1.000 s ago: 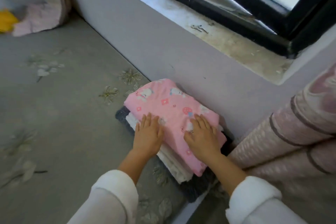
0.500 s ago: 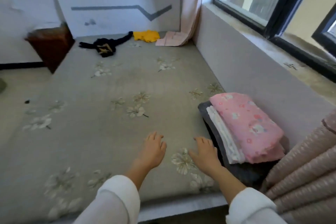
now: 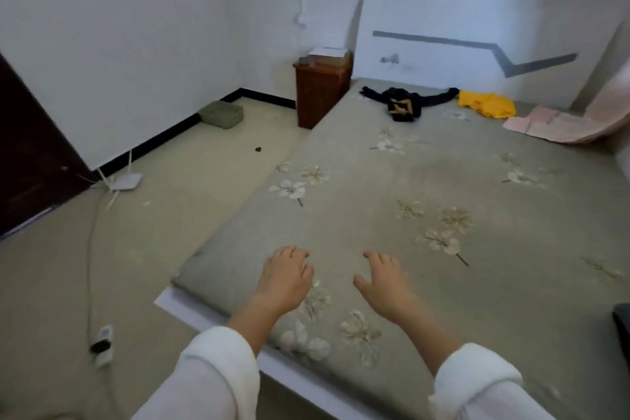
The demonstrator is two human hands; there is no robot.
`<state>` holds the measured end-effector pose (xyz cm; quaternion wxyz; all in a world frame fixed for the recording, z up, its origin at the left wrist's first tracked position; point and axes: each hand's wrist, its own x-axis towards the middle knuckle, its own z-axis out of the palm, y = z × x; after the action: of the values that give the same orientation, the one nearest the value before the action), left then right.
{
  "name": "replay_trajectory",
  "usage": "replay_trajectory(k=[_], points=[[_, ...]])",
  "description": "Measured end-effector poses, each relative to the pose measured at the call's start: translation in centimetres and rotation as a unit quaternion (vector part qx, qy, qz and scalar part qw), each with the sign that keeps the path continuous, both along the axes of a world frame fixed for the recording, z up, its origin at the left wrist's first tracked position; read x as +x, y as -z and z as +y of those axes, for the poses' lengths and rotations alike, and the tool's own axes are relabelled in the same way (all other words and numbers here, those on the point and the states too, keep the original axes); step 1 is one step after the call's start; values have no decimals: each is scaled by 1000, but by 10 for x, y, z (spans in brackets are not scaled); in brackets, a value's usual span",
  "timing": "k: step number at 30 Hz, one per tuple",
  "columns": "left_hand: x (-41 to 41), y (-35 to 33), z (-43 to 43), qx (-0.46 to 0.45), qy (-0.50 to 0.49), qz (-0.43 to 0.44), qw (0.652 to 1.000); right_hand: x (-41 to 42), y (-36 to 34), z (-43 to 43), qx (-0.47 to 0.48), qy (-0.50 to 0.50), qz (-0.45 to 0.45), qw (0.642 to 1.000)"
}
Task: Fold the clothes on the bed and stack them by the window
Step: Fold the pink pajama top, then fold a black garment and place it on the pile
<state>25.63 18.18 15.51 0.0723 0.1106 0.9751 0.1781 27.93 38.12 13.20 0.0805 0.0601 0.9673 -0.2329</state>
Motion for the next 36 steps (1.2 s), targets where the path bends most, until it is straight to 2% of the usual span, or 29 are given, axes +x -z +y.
replay_trajectory(k=[7,13,20,29,36], points=[[-73,5,-214,-39,-95,-4,995,-111,8,-217,-16,-121,-3,993],[-137,1,-331,-67,-144,9,987,-189,4,-346,2,-186,-17,982],[-254,9,-420,-70,-135,9,988,-307,6,-440,17,-206,2,978],[-437,4,-523,-91,-93,8,992,-475,14,-537,31,-165,-27,985],[-555,-5,-567,-120,-62,5,991,-577,3,-583,26,-126,-18,992]])
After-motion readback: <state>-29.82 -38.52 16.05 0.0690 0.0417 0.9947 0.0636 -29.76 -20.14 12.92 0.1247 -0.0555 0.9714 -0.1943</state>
